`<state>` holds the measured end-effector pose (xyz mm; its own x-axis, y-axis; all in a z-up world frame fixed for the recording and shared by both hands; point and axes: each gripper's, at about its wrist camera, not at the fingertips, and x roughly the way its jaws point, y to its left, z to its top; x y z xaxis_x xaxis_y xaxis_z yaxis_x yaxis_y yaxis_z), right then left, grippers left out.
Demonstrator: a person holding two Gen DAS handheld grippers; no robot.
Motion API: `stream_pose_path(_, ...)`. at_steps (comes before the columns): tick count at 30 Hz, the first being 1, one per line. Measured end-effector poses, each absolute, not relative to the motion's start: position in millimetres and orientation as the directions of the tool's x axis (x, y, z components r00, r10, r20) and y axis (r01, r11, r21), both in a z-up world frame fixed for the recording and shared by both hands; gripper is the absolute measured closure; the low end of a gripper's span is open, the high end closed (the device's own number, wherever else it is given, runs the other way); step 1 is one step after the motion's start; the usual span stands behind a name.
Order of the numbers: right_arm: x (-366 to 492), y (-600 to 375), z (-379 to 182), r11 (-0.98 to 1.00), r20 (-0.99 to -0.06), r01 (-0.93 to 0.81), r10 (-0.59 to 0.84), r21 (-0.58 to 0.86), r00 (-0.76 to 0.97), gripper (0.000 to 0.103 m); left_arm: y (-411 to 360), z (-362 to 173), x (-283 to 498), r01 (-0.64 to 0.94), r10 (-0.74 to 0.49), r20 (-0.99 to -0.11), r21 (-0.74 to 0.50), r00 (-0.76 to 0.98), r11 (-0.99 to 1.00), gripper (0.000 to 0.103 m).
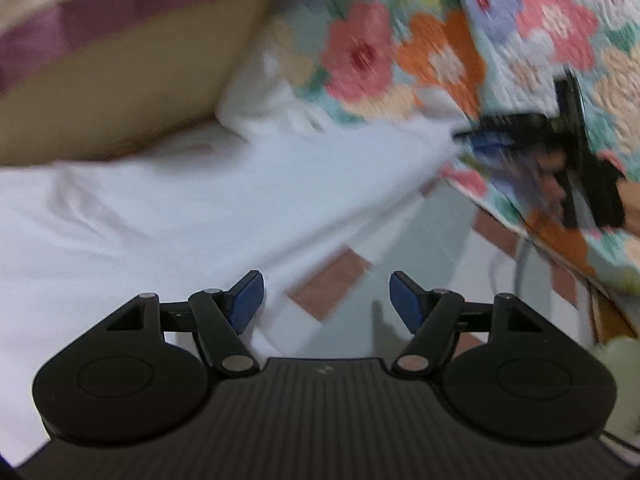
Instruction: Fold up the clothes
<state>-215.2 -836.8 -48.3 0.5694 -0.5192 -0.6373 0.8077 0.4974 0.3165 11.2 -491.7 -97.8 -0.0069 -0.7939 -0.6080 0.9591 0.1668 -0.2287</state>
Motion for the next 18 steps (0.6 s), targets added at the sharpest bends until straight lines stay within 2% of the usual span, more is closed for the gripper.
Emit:
stream_pose_path(2, -217.7, -841.0, -57.0, 0.475, -0.62, 0.773, -0.471, 0.42, 0.627, 0.036, -492.1, -96.3, 16.4, 0.957, -0.8, -0.597, -0.196, 0.058, 0.215, 0.034)
stream_pose_path(4, -210.7, -848.8, -58.7, 0.481, -0.604, 0.749, -0.451, 0.456, 0.657, 0.036, -495.9, -100.3, 22.9, 0.949, -0.788, -0.609, -0.192, 0.086, 0.251, 0.034)
stream_pose_path(5, -206.0, -852.7, -57.2, 0.487, -0.594, 0.738, -0.444, 0.468, 0.67, 0.042, -498.0, -103.4, 25.4, 0.946, -0.778, -0.621, -0.189, 0.094, 0.265, 0.034)
stream_pose_path(6, -198.9, -852.4, -50.4, 0.515, -0.594, 0.742, -0.459, 0.428, 0.661, 0.081, -500.1, -106.5, 27.9, 0.942, -0.768, -0.633, -0.185, 0.103, 0.279, 0.034)
stream_pose_path(7, -190.4, -849.8, -40.8, 0.553, -0.597, 0.753, -0.486, 0.357, 0.639, 0.095, -500.2, -109.1, 28.1, 0.941, -0.761, -0.64, -0.18, 0.109, 0.286, 0.034)
stream_pose_path(10, -171.7, -819.9, -7.2, 0.627, -0.517, 0.776, -0.645, 0.062, 0.563, 0.096, -497.7, -116.2, 24.9, 0.941, -0.747, -0.654, -0.163, 0.123, 0.298, 0.034)
stream_pose_path(13, -174.6, -794.3, 8.0, 0.64, -0.423, 0.768, -0.704, -0.03, 0.571, 0.096, -492.7, -121.1, 19.3, 0.949, -0.742, -0.657, -0.13, 0.135, 0.288, 0.034)
stream_pose_path(15, -182.4, -801.8, -0.1, 0.613, -0.49, 0.79, -0.683, 0.02, 0.542, 0.091, -492.1, -121.2, 17.3, 0.953, -0.737, -0.662, -0.115, 0.137, 0.28, 0.034)
stream_pose_path(16, -186.2, -811.1, -8.4, 0.585, -0.554, 0.81, -0.66, 0.045, 0.507, 0.083, -492.1, -121.0, 16.5, 0.955, -0.735, -0.664, -0.108, 0.137, 0.277, 0.034)
stream_pose_path(17, -190.8, -821.3, -18.9, 0.532, -0.625, 0.845, -0.642, 0.053, 0.444, 0.069, -492.4, -120.2, 16.9, 0.955, -0.732, -0.668, -0.109, 0.134, 0.275, 0.034)
stream_pose_path(18, -198.2, -824.6, -24.3, 0.498, -0.648, 0.864, -0.637, 0.067, 0.417, 0.069, -493.0, -119.1, 17.8, 0.955, -0.728, -0.673, -0.113, 0.129, 0.274, 0.034)
